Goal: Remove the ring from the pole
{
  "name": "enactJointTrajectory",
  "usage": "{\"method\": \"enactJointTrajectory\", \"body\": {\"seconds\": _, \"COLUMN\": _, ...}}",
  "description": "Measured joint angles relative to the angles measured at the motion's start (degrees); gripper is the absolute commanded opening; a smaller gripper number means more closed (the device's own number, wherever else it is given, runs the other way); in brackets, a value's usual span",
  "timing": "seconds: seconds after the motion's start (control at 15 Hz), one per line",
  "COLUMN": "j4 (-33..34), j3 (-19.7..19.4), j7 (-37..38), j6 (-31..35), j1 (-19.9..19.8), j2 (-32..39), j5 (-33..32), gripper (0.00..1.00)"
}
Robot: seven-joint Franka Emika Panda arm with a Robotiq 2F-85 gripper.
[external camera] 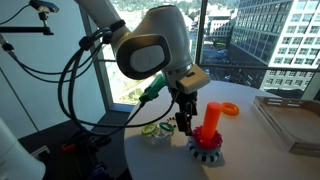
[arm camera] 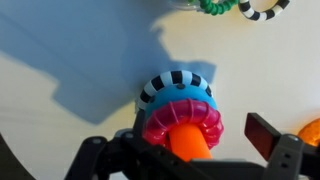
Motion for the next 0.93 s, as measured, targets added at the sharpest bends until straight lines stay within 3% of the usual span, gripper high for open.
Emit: {"method": "enactJointTrajectory", "body": {"seconds": 0.93, "j4": 5.2, "j3": -4.6, "j7": 5.2, "j6": 0.6, "j1": 5.2, "j2": 7.9, "j5": -1.0, "gripper": 1.0}}
